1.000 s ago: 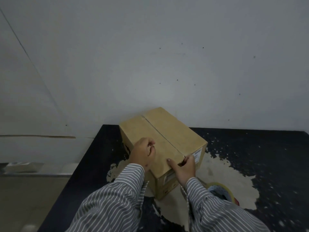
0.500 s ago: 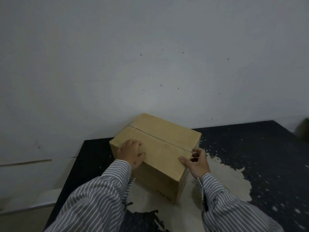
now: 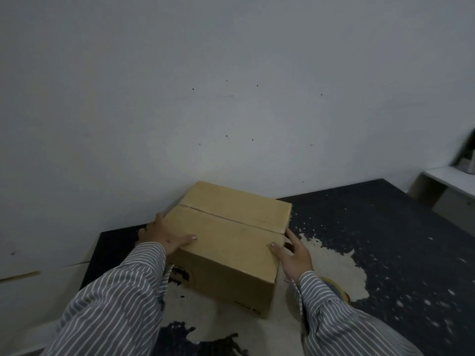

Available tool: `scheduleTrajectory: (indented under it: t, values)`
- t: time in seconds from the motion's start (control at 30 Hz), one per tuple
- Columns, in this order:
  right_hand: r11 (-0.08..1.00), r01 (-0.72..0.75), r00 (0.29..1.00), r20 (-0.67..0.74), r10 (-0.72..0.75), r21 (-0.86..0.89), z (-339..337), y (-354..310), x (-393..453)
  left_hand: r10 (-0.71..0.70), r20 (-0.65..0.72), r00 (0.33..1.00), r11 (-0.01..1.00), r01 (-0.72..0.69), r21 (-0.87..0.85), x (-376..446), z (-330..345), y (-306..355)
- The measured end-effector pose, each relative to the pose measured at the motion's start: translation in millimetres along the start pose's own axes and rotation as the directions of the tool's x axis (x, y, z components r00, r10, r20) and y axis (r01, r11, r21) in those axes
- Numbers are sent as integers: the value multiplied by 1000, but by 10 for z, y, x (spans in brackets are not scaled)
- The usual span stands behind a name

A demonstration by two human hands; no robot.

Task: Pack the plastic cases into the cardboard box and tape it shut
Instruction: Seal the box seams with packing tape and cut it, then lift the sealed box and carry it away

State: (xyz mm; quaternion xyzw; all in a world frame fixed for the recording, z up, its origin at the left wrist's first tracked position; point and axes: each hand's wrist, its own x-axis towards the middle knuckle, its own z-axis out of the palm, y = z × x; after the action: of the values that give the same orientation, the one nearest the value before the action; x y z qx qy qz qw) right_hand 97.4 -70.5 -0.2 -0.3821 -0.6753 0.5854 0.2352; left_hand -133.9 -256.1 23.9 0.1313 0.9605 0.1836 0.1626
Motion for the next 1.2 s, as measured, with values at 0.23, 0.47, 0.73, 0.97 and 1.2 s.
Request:
scheduleTrajectory:
  t: [0.23, 0.47, 0.73, 0.97, 1.2]
  values:
    - [995, -73, 995, 69, 77, -62, -66, -109, 47, -100, 46, 994, 980, 107, -168, -262, 10, -253]
    - [978, -69, 986, 139, 97, -196, -75, -235, 21, -89, -25, 996, 913, 71, -402, -688, 83, -383]
    - [968, 10, 957, 283, 64, -250, -143, -374, -118, -275, -139, 951, 731, 114, -672, -1208, 290, -574]
    - [972, 18, 907, 413, 84, -236, -161, -393, -177, -433, -196, 880, 645, 150, -749, -1673, 376, -701]
    - [970, 30, 848, 521, 102, -239, -262, -293, -290, -552, -171, 816, 556, 208, -805, -2070, 357, -864]
